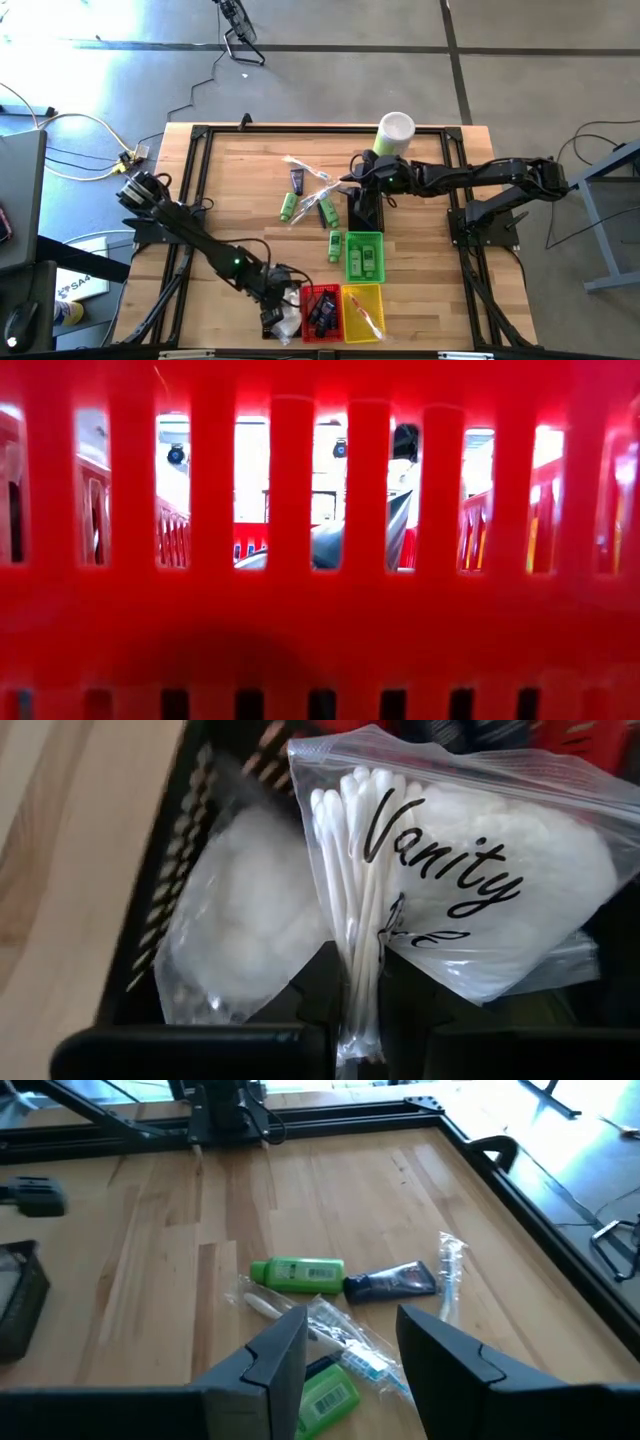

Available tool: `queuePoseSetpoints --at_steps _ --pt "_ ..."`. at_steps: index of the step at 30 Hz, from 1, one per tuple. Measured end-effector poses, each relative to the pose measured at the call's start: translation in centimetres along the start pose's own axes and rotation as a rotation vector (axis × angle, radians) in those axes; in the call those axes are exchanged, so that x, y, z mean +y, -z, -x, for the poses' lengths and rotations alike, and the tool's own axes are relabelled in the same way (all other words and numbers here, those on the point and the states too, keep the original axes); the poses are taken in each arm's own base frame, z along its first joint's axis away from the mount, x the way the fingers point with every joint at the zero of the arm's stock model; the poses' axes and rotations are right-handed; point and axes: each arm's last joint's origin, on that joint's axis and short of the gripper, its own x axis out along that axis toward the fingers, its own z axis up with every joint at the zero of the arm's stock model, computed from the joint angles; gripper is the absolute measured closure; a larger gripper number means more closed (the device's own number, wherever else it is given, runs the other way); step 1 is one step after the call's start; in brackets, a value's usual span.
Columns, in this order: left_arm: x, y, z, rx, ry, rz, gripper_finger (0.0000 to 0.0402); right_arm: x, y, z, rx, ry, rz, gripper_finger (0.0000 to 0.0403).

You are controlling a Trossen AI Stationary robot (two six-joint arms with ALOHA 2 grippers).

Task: Pick & Place Travel size toiletries
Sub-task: Put the white cotton pack into the bottom black bin

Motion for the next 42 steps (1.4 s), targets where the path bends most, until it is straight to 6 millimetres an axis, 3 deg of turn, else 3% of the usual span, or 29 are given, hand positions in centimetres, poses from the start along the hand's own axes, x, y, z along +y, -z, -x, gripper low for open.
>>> queuePoseSetpoints --at_steps 42 --pt "0.25 0.18 -0.33 0.047 -0.01 0.007 0.0348 0.61 0.02 0.03 0.0 -0.026 0.012 0.0255"
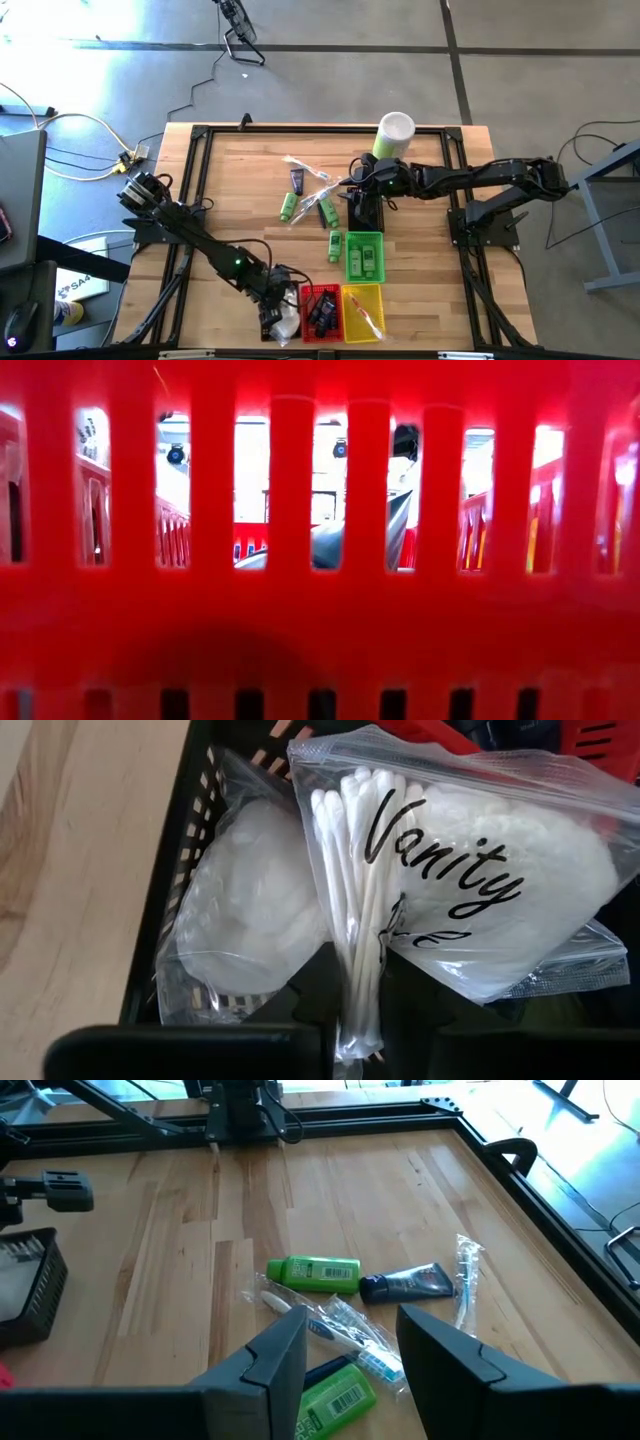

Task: Pick & Place Travel size toiletries
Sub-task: Put the white cotton pack into the bottom black bin

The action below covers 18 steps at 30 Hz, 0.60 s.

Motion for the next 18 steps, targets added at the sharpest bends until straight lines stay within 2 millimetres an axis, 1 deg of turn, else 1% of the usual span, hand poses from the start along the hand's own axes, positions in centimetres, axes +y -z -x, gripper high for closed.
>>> queuePoseSetpoints --at_steps 7,10,13,16,18 --pt "0.0 0.02 0.01 0.007 0.003 -0.001 0.0269 0.0 0.0 0.0 0.0 0.0 0.0 0.0255" --pt "0.0 0.03 0.02 0.007 0.002 -0.003 0.0245 0.0 0.0 0.0 0.0 0.0 0.0 0.0255" --pt "0.0 0.03 0.02 0.008 0.003 -0.004 0.0236 0.0 -0.01 0.0 0.0 0.0 0.0 0.0255" --pt "0.08 -0.15 0.05 0.011 0.006 0.002 0.0234 0.0 0.0 0.0 0.0 0.0 0.0 0.0255" --pt "0.22 -0.39 0.09 0.042 0.023 0.012 0.0234 0.0 0.0 0.0 0.0 0.0 0.0 0.0255"
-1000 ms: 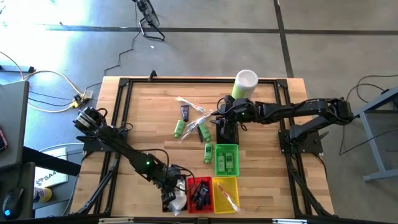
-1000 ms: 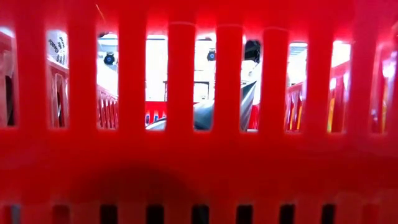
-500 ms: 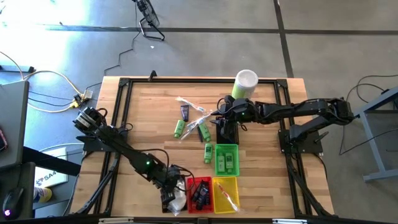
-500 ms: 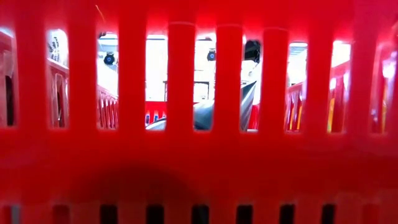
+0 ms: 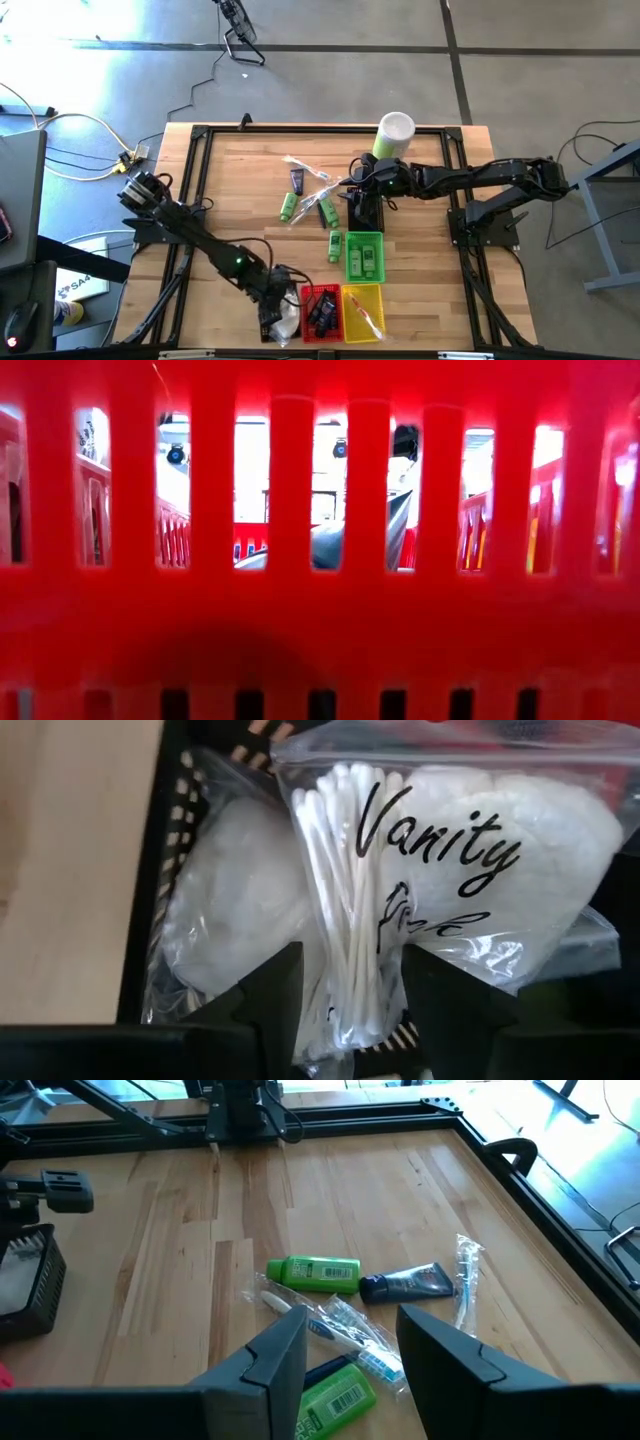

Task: Pick & Place Travel size toiletries
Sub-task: Put the white cotton pack into the bottom black bin, then put the blue toothbrush into the yellow bin

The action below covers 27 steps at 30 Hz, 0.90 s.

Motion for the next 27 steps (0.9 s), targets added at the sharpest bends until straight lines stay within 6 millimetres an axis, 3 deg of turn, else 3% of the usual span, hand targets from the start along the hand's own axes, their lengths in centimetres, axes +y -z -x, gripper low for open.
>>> queuePoseSetpoints --at_steps 6,10,18,27 --pt "0.8 -2.2 0.8 0.103 0.088 0.079 0.0233 0.0 0.0 0.0 0.0 0.0 0.0 0.0255" --pt "1.1 -3.5 1.5 0.081 0.086 -0.005 0.0233 0.0 0.0 0.0 0.001 0.0 -0.002 0.0255" --pt "0.0 -4.6 4.4 -0.023 -0.145 -0.131 0.0233 0.0 0.2 0.2 0.034 0.001 -0.012 0.0255" --pt "-2.0 -4.7 6.7 -0.221 -0.339 -0.263 0.0233 -0.2 0.8 3.6 0.173 0.068 -0.076 0.0255"
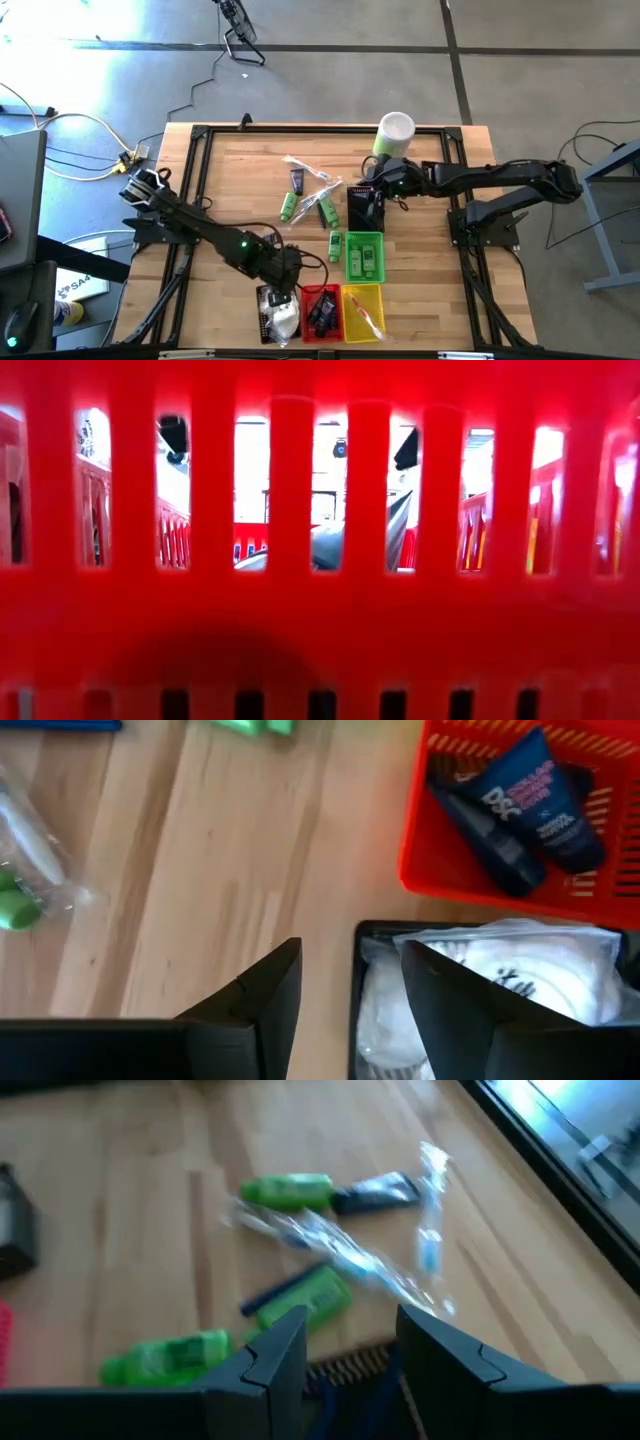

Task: Pick & Place Travel size toiletries
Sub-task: Put the blue toothbrush into the yellow bin

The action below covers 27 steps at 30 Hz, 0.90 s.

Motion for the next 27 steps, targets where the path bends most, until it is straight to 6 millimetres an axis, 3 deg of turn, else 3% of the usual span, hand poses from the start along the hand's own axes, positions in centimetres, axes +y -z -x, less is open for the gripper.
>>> queuePoseSetpoints --at_steps 7,27 --pt "0.07 -0.17 0.04 -0.009 -0.004 0.011 0.0233 0.49 0.62 0.69 0.033 0.139 -0.001 0.0255" --pt "-0.17 -0.06 0.05 0.039 0.062 0.018 0.0233 0.7 0.13 0.71 -0.019 0.138 0.026 0.0255"
